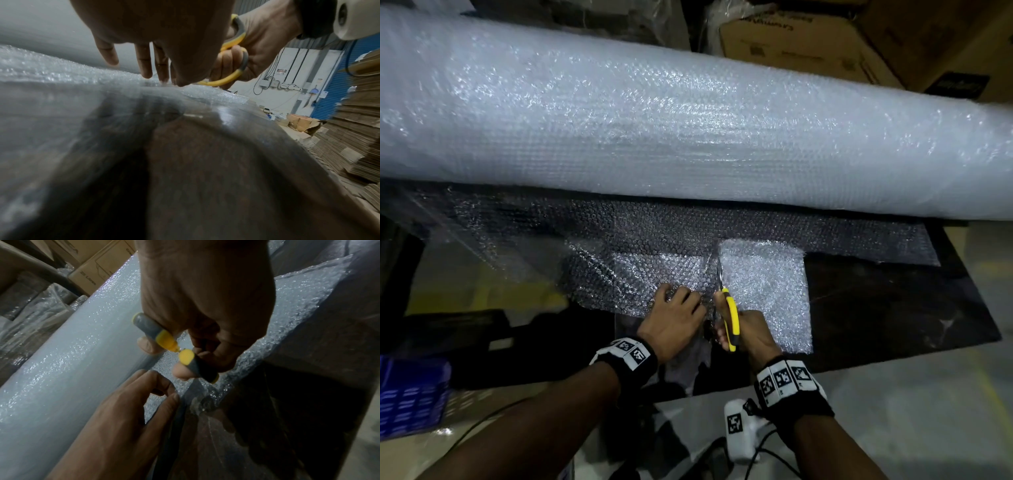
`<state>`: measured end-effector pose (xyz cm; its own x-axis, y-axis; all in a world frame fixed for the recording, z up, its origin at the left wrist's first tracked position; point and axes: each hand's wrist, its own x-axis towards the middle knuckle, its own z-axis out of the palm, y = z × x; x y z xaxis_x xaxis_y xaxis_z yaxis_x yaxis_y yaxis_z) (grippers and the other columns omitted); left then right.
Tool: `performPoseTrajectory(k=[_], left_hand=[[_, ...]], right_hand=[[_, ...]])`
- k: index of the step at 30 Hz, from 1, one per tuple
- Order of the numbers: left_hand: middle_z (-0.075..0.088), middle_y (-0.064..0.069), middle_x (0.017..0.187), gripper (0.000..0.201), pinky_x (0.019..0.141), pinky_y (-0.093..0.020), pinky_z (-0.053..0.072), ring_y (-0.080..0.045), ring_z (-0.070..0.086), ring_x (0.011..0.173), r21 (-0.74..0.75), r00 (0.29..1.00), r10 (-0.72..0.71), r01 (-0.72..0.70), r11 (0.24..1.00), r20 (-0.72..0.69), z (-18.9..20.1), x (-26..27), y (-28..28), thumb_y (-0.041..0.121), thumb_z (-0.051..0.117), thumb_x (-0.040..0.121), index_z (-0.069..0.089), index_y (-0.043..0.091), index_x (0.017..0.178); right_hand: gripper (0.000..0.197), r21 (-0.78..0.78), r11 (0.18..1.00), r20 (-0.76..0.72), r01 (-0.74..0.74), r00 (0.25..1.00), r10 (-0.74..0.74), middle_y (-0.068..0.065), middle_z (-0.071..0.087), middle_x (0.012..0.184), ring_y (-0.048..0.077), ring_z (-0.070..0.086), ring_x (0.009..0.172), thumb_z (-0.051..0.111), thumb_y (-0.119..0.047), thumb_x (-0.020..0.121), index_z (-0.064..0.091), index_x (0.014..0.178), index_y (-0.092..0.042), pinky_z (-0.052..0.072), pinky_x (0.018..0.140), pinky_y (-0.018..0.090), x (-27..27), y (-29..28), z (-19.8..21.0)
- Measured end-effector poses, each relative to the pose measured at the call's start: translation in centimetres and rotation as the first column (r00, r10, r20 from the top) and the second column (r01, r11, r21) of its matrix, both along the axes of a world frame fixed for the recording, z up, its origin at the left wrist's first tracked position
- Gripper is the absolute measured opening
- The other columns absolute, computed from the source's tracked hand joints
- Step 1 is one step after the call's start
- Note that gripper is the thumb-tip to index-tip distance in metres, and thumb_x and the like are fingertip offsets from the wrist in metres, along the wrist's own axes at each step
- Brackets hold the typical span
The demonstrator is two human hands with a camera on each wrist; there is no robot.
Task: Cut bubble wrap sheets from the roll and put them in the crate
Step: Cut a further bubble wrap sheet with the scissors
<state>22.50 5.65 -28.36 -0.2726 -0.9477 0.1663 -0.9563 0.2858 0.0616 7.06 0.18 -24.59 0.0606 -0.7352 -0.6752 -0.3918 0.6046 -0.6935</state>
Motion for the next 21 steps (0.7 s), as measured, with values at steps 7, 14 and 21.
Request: performPoseTrajectory(k=[7,14,21], left_hand=[[0.060,-0.008,0.100,0.026,0.089,-0.058,0.046,-0.029,0.056,0.095,0.024,1.000,0.009,-0.010,1.000,0.022,-0.3,0.1,0.1,0.023,0.041,0.086,0.064,0.015,0.092],[0.060,-0.009,0.100,0.030,0.087,-0.059,0.049,-0.029,0.057,0.094,0.042,1.000,0.000,0.000,0.999,0.001,-0.1,0.1,0.1,0.023,0.036,0.086,0.064,0.014,0.093],[0.059,-0.009,0.102,0.019,0.088,-0.059,0.049,-0.029,0.056,0.097,0.062,0.999,-0.007,0.005,0.998,0.039,-0.3,0.3,0.1,0.023,0.050,0.085,0.062,0.014,0.096]], right_hand=[[0.079,0.128,0.991,0.055,-0.037,0.998,0.030,0.011,0.059,0.061,0.022,0.055,0.049,0.067,-0.086,0.059,0.065,0.067,-0.007,0.050,0.053,0.030,0.1,-0.8,0.2],[0.074,0.122,0.992,0.060,-0.043,0.998,0.036,0.006,0.053,0.053,0.019,0.049,0.044,0.069,-0.080,0.065,0.061,0.070,-0.006,0.044,0.046,0.025,0.5,-1.4,0.8],[0.079,0.093,0.993,0.037,-0.077,0.997,0.074,0.009,0.055,0.056,0.021,0.051,0.047,0.070,-0.085,0.057,0.063,0.064,-0.007,0.044,0.048,0.027,0.2,-1.8,0.4]])
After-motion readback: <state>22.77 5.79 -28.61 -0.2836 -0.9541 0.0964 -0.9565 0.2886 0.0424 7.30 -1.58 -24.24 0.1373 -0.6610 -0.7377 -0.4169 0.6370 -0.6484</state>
